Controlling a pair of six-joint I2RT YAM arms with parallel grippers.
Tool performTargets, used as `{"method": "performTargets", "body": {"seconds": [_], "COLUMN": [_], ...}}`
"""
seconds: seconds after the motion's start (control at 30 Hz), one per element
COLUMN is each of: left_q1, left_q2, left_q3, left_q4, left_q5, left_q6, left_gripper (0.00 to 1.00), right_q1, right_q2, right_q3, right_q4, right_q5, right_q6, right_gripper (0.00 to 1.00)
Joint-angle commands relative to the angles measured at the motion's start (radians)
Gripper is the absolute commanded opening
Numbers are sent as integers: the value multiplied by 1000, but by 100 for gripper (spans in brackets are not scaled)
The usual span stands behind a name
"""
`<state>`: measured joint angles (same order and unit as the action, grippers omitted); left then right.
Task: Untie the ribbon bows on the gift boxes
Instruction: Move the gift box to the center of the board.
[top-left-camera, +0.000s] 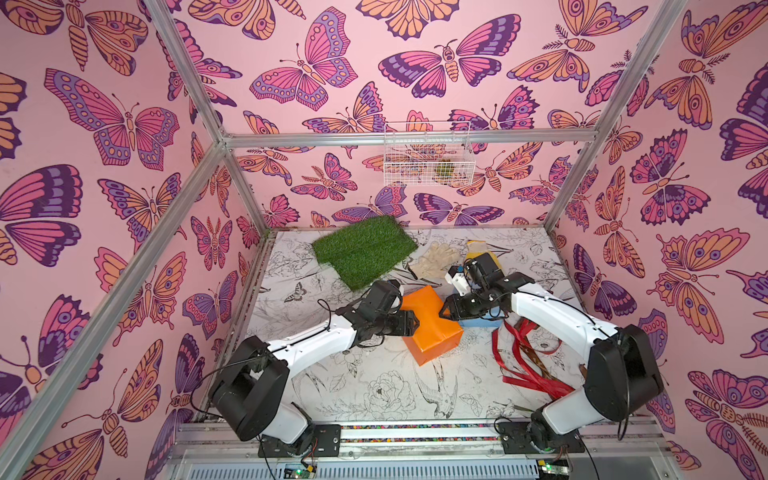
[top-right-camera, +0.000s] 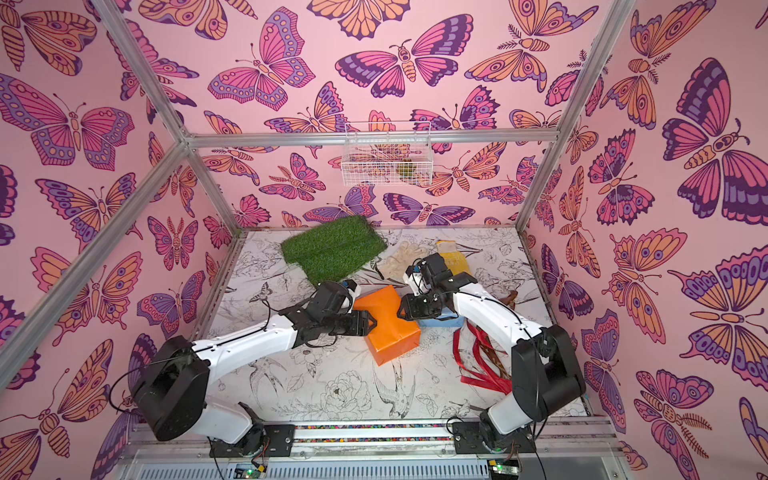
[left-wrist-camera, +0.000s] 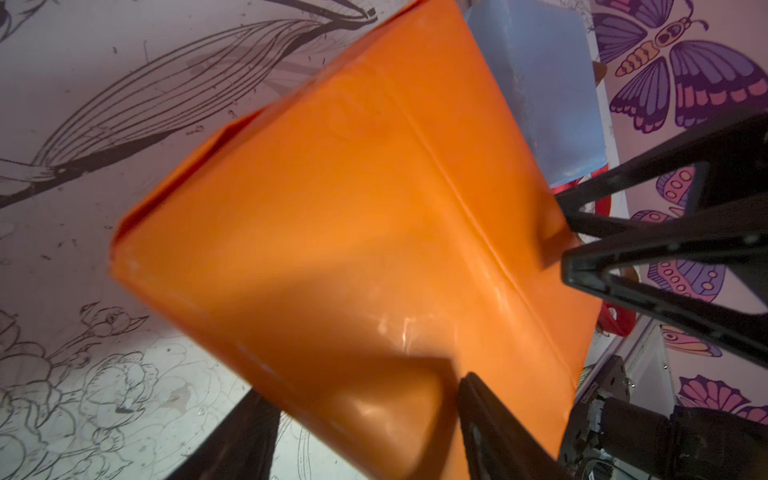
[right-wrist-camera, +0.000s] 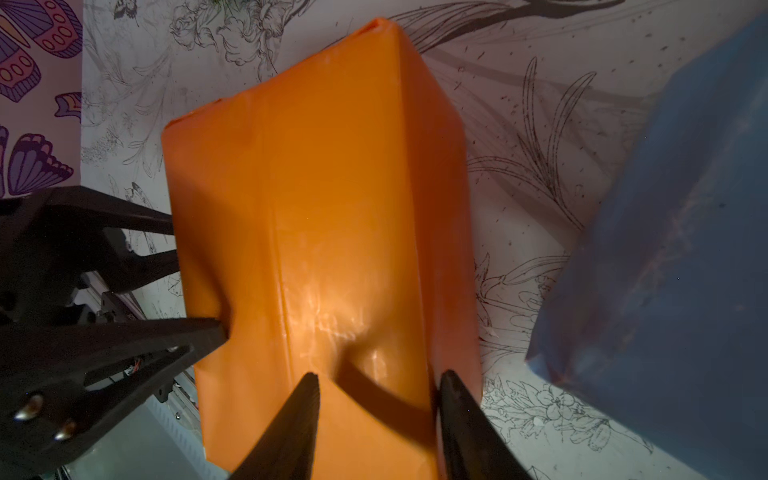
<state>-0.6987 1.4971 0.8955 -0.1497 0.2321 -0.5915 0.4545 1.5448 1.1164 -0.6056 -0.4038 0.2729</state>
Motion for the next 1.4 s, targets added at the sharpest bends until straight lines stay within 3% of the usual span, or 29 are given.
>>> {"method": "performTargets", "body": {"seconds": [0.0,0.33,0.8,0.93,1.1,1.23,1.37], "left_q1": [-4,15,73,106,196,273,368], "left_q2": [52,146,231,172,39,-87,-197], "left_q3": [16,111,212,202,182,152,85], "left_q4": [17,23,58,35,-37,-91,-100], "left_q5": [-11,-19,37,51,79,47,27], "left_q6": [22,80,148,163,203,261,302], "left_gripper": [58,57,56,62,78,90,95], "right_q1": [15,18,-1,-8,-50,-140,-263], "right_q2": [6,75,169,126,1,-95,-187], "right_q3": [-13,-8,159,176,187,170,98], "right_q4": [45,122,107,44,-28,-19,38], "right_q5": [-49,-41,38,71,134,123,121], "right_q6": [29,83,90,50,-1,-26,-52], "right_gripper": [43,39,38,46,58,63,68]}}
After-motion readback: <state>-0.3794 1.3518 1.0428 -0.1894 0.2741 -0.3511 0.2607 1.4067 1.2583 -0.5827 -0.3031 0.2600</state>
